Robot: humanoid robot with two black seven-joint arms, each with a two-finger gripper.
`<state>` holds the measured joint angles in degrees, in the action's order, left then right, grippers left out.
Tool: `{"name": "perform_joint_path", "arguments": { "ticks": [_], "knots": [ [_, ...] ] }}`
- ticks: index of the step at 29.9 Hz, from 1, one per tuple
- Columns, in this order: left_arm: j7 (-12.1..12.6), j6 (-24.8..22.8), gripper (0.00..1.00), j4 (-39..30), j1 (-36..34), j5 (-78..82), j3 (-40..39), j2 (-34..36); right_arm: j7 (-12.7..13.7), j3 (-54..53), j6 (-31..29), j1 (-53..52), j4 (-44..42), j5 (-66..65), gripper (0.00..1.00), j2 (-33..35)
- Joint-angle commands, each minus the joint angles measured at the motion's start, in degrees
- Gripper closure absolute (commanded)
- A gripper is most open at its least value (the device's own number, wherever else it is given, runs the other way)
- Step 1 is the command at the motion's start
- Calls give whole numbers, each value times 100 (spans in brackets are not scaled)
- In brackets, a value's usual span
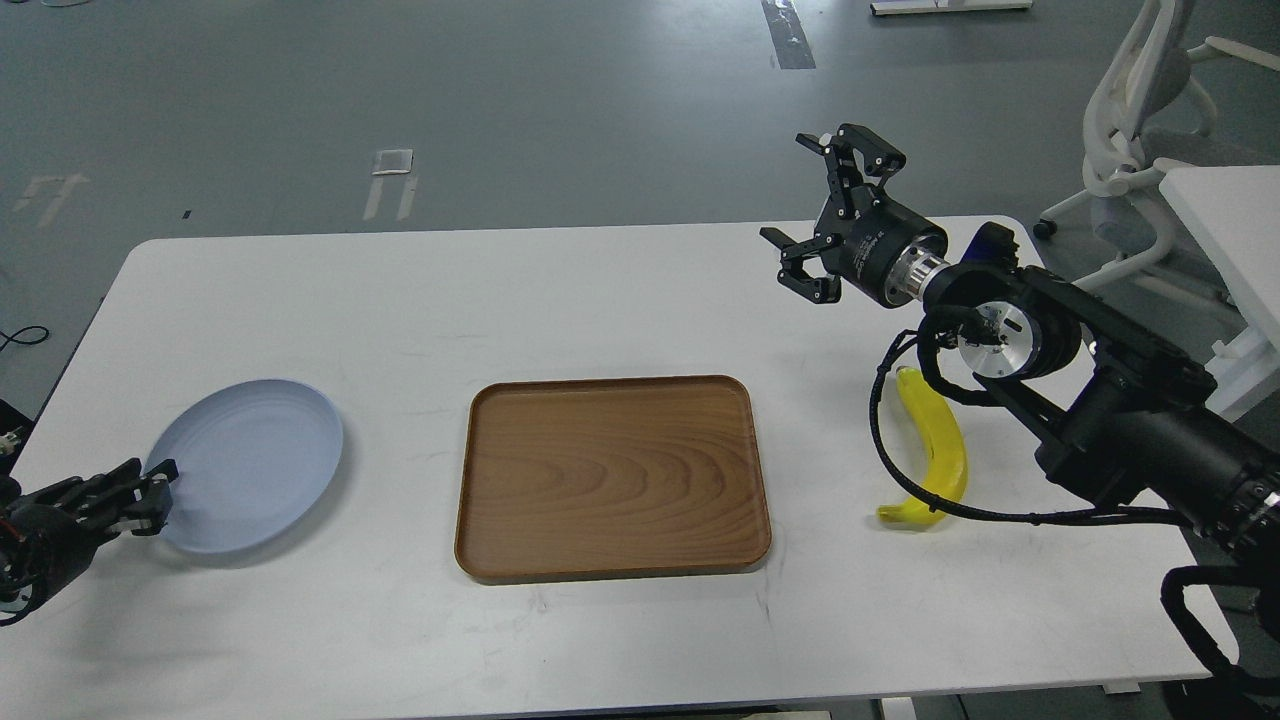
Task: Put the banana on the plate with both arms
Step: 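Grasp the light blue plate's rim with the left gripper, then lift the plate with the left gripper and lower it onto the wooden tray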
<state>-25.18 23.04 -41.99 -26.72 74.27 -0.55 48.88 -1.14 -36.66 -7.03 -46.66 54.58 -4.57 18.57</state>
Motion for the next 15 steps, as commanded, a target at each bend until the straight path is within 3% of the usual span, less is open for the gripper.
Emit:
{"name": "perform_joint_path", "arguments": {
  "ticks": [1, 5, 9, 15],
  "knots": [
    [-13, -9, 100, 42, 0, 0, 2, 7, 0, 9, 0, 7, 0, 0, 1, 6],
    [-57, -53, 100, 33, -79, -9, -6, -10, 0, 9, 0, 7, 0, 0, 1, 6],
    [-282, -45, 100, -63, -228, -149, -94, 34, -9, 1, 0, 7, 0, 0, 1, 6],
    [-282, -27, 100, -1029, -1080, 25, -15, 253, 0, -8, 0, -63, 18, 0, 1, 173]
  ]
}}
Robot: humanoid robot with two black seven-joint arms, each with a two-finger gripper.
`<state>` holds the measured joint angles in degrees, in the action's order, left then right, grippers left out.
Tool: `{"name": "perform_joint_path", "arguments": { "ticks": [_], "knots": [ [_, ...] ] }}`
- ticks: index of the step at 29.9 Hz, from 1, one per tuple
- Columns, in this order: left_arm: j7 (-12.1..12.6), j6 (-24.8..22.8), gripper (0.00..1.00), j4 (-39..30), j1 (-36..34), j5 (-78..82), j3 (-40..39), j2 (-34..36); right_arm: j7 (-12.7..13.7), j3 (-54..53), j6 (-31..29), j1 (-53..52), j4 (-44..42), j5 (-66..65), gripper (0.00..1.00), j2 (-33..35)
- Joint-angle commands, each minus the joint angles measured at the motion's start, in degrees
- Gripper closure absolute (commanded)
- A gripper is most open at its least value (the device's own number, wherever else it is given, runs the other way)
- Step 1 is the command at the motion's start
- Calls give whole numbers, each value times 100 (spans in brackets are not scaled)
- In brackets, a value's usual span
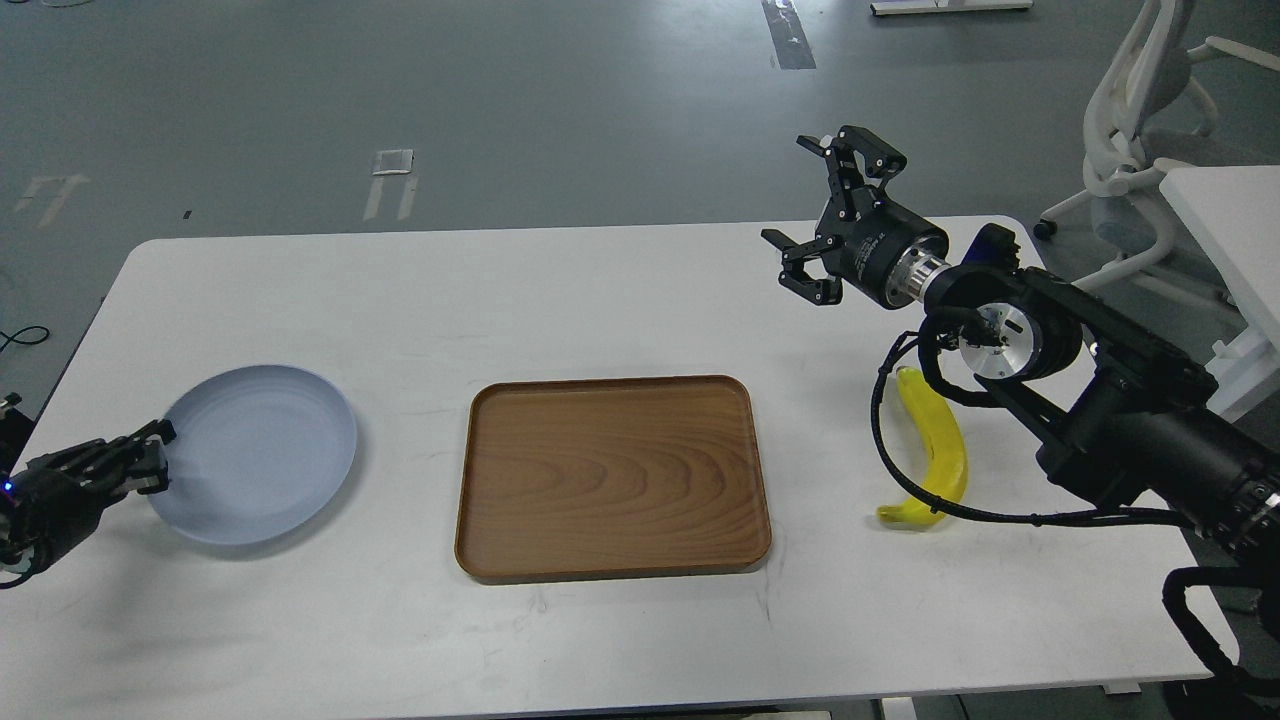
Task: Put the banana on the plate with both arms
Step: 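Lift the plate with the left gripper and lower it onto the wooden tray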
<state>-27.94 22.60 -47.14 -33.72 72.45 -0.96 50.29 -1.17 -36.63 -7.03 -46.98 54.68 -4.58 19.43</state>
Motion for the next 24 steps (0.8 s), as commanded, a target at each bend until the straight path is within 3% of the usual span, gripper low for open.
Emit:
{"name": "perform_joint_path", "arguments": {
  "ticks": [1, 6, 10, 18, 24],
  "knots": [
    [-6, 16, 100, -646, -468, 321, 26, 113, -6, -11, 0, -39, 8, 1, 1, 104],
    [-6, -28, 100, -1210, -1092, 1664, 43, -413, -6, -20, 0, -39, 34, 1, 1, 289],
    [-6, -124, 100, -1219, -1102, 2422, 113, -1037, -6, -46, 0, -39, 34, 1, 1, 350],
    [-6, -1134, 100, -816, -1594, 2520, 403, -2487, -58, -64, 0, -4, 43, 9, 1, 544],
    [-6, -1232, 100, -174, -1664, 2511, 579, -3016, -58, -134, 0, -4, 52, 9, 1, 570]
  ]
}}
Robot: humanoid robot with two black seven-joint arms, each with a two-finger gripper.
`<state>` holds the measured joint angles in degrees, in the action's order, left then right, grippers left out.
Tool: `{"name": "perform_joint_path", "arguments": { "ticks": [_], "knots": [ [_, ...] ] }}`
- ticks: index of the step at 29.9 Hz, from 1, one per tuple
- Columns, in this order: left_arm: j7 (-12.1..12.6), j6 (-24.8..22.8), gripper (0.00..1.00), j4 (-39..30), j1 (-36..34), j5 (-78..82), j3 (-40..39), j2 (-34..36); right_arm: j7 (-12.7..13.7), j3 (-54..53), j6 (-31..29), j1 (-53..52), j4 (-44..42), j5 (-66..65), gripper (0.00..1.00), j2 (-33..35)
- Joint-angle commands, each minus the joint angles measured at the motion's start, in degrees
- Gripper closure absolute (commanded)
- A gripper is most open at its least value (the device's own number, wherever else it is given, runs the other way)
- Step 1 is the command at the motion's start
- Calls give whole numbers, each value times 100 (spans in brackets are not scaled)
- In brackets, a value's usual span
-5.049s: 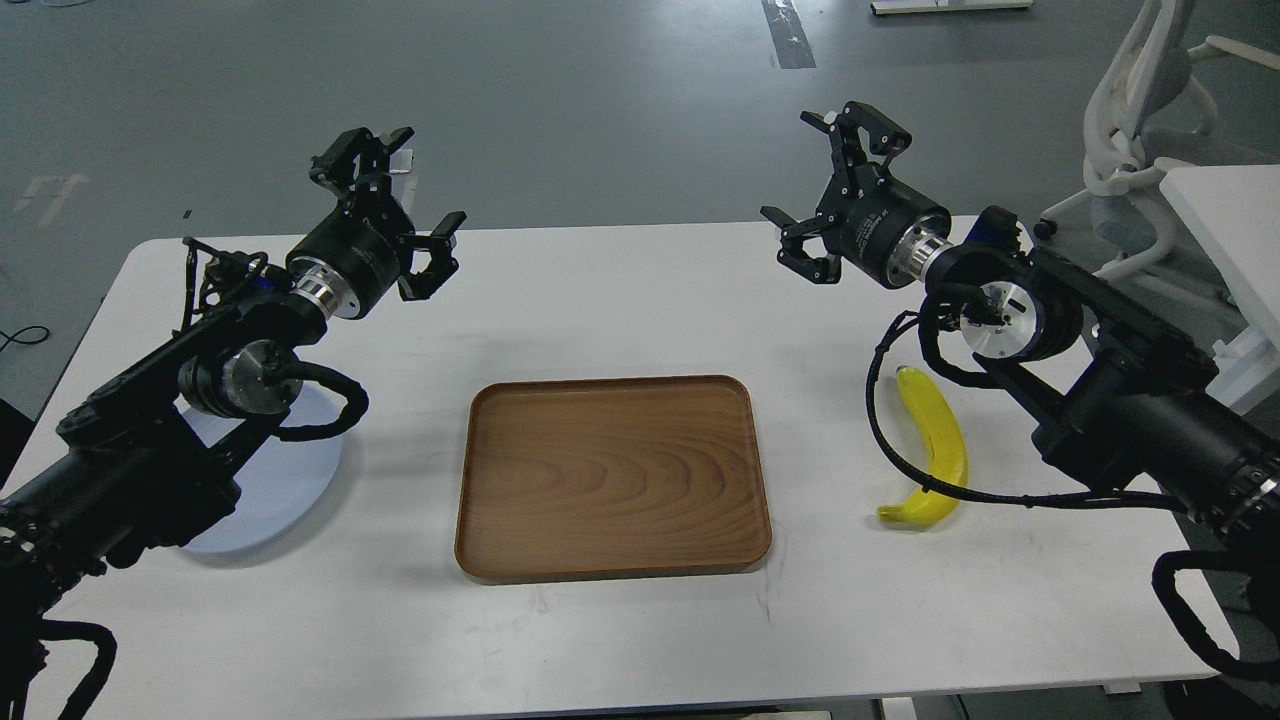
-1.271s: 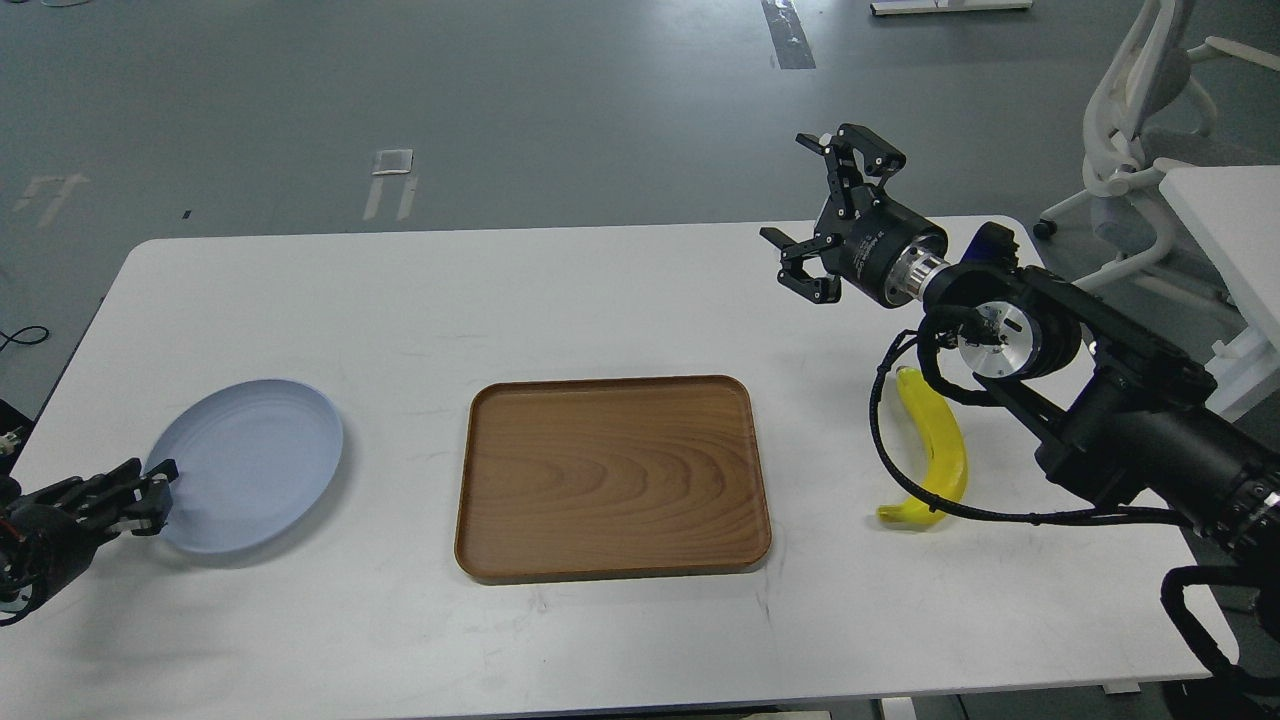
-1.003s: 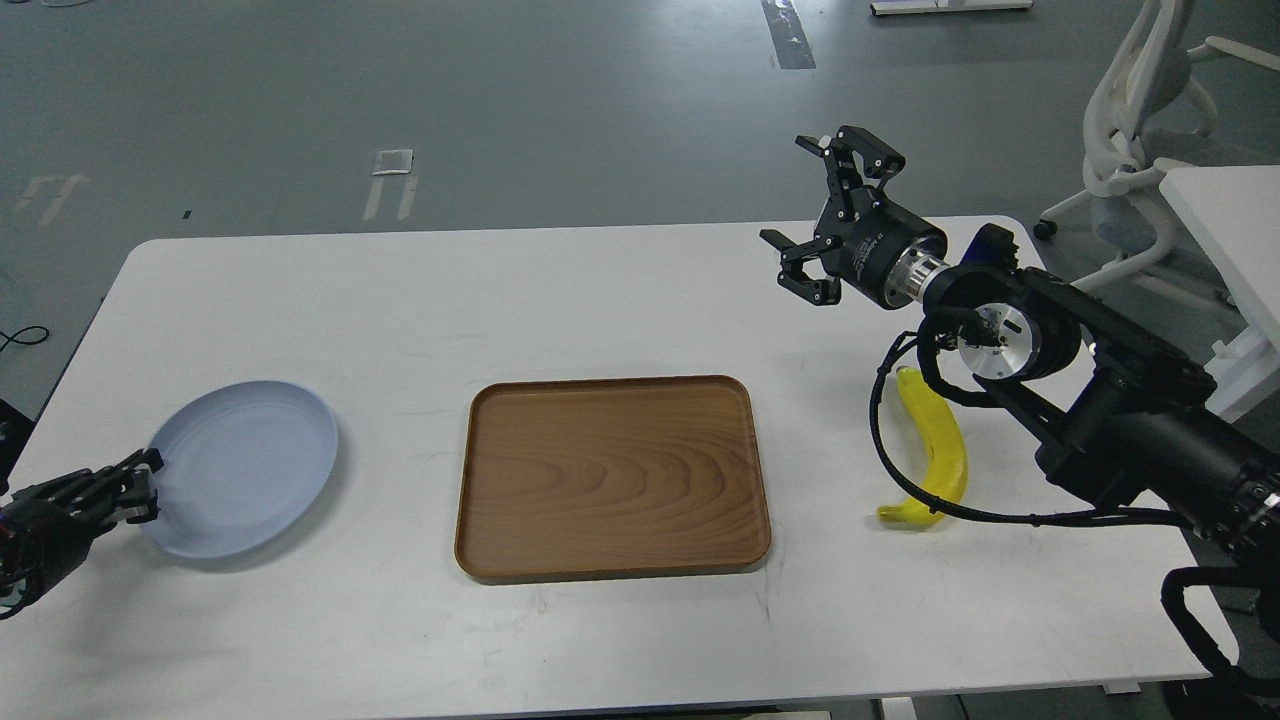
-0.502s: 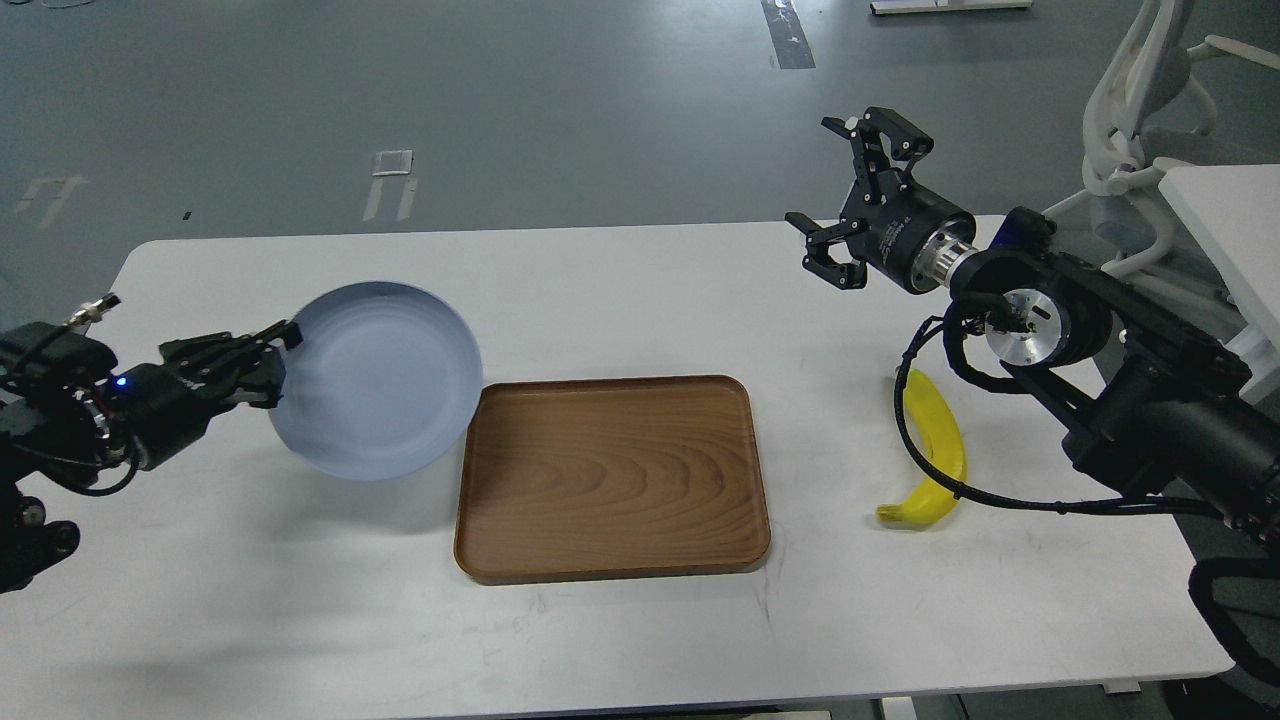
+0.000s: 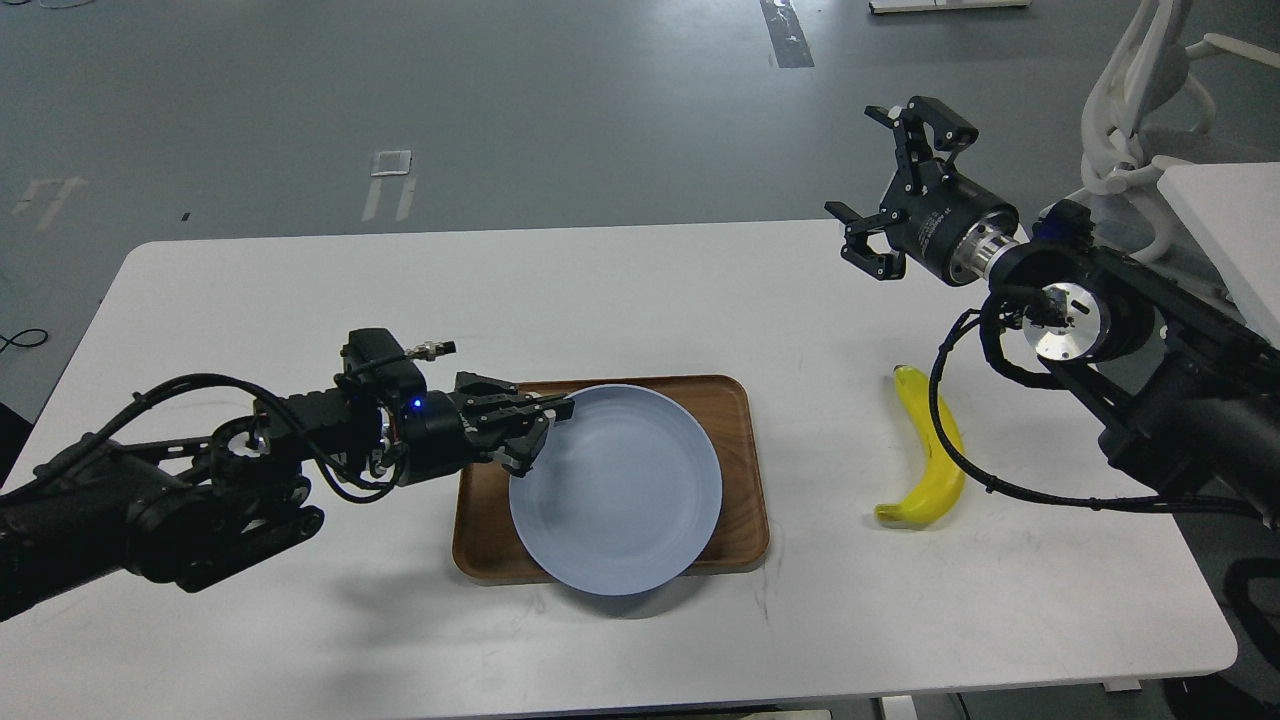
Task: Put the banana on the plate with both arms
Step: 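Lift the plate with the left gripper and lower it onto the wooden tray, then release the plate and raise the left gripper away from the tray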
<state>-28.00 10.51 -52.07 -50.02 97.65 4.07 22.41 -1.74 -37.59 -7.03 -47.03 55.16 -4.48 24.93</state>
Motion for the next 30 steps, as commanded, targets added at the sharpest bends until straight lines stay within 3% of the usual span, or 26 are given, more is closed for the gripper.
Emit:
{"name": "perform_joint_path", "arguments": {
  "ticks": [1, 5, 17, 18, 19, 21, 26, 30],
  "knots": [
    [0, -23, 100, 486, -43, -9, 94, -289, -2, -38, 0, 1, 3, 0, 1, 38],
    [0, -49, 100, 786, -52, -53, 86, -369, -2, -38, 0, 9, 3, 0, 1, 38],
    [0, -49, 100, 839, -105, -123, 86, -343, -2, 6, -9, 10, -6, -9, 1, -41],
    [0, -49, 94, 839, -114, -132, 51, -351, -2, 6, -9, 1, -14, -9, 1, -41],
    [0, -40, 51, 830, -114, -228, -10, -369, -2, 15, -9, -8, -14, -9, 1, -41],
    [0, -14, 1, 778, -157, -744, -37, -387, -2, 15, -9, -8, -6, -9, 1, -41],
    [0, -40, 1, 734, -579, -3038, -55, -457, -2, 129, -27, -26, 12, -114, 1, 55],
    [0, -127, 1, 558, -1018, -5581, -448, -422, -2, 558, -44, -34, 248, -1514, 3, 536]
  ]
}}
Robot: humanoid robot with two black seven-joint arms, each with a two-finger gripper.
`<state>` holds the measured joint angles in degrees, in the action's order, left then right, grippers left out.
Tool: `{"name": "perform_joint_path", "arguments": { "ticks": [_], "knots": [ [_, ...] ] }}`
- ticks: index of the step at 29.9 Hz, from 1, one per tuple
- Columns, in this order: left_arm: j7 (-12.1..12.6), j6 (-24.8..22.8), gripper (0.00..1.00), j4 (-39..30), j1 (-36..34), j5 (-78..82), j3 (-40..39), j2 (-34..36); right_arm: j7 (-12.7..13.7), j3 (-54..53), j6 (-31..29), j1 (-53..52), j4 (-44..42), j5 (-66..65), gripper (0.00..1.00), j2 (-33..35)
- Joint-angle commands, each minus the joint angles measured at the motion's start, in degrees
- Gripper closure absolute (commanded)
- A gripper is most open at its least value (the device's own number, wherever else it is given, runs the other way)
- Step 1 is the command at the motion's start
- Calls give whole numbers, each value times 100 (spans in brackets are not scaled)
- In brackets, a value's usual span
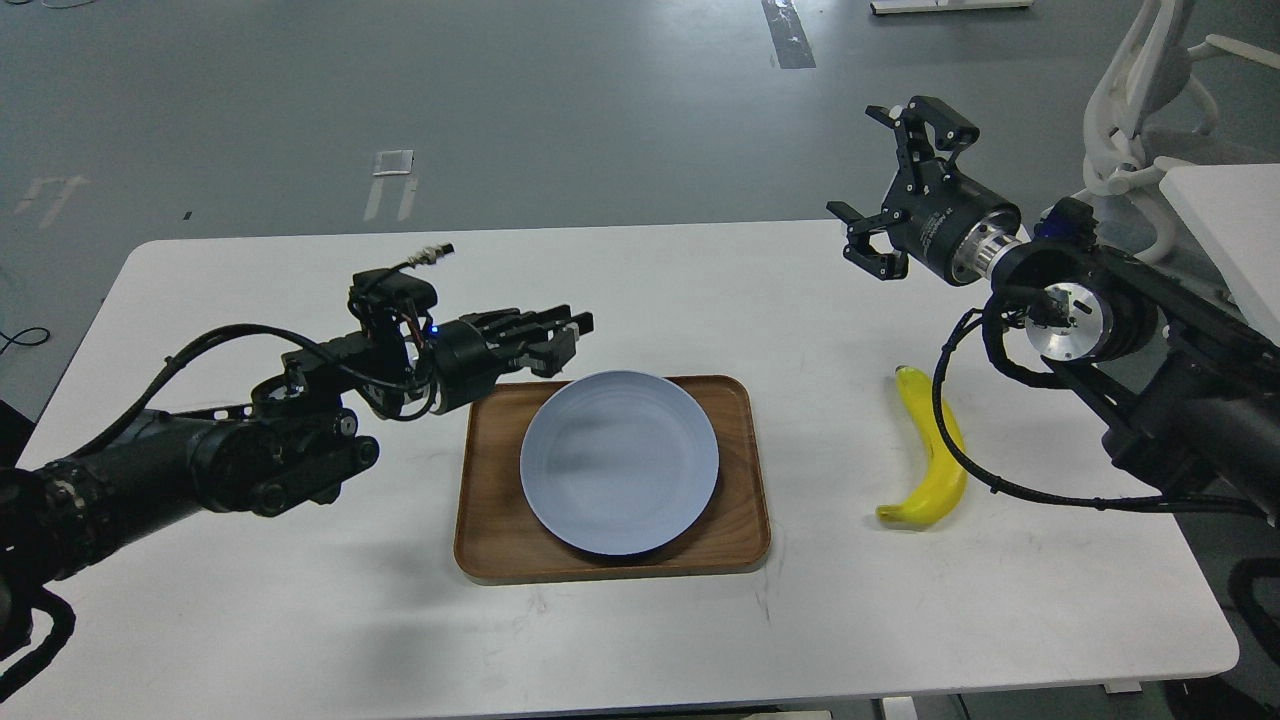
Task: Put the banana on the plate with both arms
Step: 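Release the plate and raise the left gripper away from the tray, then lower the right gripper onto the yellow banana and grasp it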
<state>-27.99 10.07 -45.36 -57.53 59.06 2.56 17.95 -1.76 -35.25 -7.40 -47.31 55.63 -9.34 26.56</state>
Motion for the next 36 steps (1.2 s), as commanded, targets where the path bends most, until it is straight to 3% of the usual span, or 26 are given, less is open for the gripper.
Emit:
{"name": "perform_joint_path", "arguments": {
  "ticks": [1, 6, 7, 9, 12, 14, 16, 21, 28, 36],
  "knots": [
    [-1, -276, 1, -113, -329, -2531, -517, 42, 1, 604, -7, -15, 463, -1852, 4, 655],
    [-1, -1619, 1, -96, -418, -4715, -1483, 375, 9, 1772, -33, -198, 1553, -5218, 4, 1920],
    [117, -1753, 1, -78, -383, -4885, -1660, 419, 9, 1941, -51, -243, 1669, -5583, 4, 2098],
    [966, -1912, 1, -69, -225, -5342, -2257, 551, 44, 2634, -199, -401, 2169, -6305, 4, 2755],
    [1548, -2017, 1, -69, 65, -5457, -2837, 674, 88, 3110, -690, -620, 2547, -6684, 7, 3292],
    [1708, -2201, 1, -78, 241, -5466, -3163, 710, 193, 3252, -1234, -770, 2645, -6930, 9, 3435],
    [1709, -2290, 1, -87, 356, -5466, -3305, 719, 343, 3279, -1606, -788, 2637, -7020, 12, 3427],
    [1630, -2308, 1, -131, 409, -5475, -3332, 859, 650, 3279, -1616, -788, 2523, -6985, 15, 3173],
    [1402, -2317, 1, -140, 409, -5466, -3341, 973, 686, 3323, -1545, -692, 2040, -6879, 16, 2592],
    [1243, -2317, 1, -149, 418, -5449, -3323, 1035, 712, 3323, -1440, -437, 1864, -6633, 18, 2521]
  ]
}}
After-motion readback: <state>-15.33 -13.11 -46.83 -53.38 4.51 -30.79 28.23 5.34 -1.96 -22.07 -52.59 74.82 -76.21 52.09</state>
